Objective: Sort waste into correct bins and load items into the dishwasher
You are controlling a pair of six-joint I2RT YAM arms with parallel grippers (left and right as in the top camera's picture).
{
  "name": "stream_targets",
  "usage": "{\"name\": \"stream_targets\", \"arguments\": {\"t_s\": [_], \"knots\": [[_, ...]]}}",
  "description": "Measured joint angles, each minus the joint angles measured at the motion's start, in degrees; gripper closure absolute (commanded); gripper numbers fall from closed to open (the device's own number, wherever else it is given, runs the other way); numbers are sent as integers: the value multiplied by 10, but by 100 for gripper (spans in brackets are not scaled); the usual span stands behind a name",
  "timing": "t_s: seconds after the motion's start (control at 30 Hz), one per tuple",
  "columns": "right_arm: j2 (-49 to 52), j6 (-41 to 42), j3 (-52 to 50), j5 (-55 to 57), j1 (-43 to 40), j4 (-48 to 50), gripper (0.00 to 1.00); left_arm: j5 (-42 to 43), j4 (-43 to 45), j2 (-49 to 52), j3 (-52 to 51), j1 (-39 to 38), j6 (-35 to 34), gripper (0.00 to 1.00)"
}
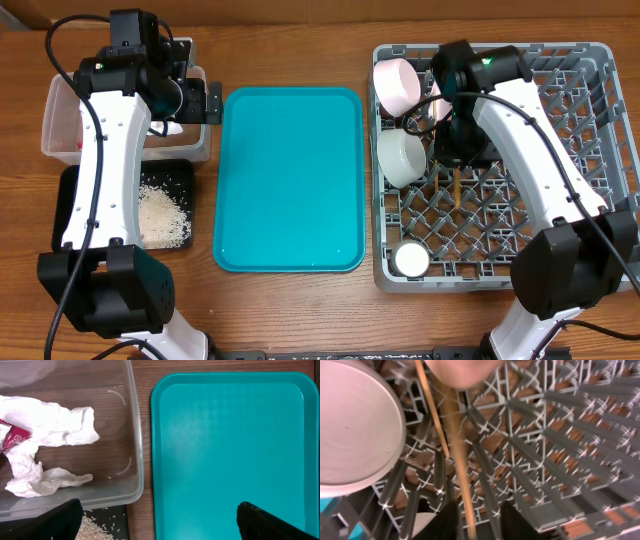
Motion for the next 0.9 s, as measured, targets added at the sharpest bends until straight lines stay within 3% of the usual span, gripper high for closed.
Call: {"name": "stream_targets", "arguments": {"t_s": [0.4,0.6,0.63,0.67,0.9], "knots": [[-8,9,-2,-25,3,5,57,0,0,0,0,0,0,0],[-163,31,2,-40,42,54,51,0,0,0,0,0,0,0],[-206,32,4,-44,50,54,20,0,0,0,0,0,0,0],[-234,31,5,-46,56,51,0,0,0,0,0,0,0,0],[-409,40,14,-76,74,-26,0,0,0,0,0,0,0,0]]}}
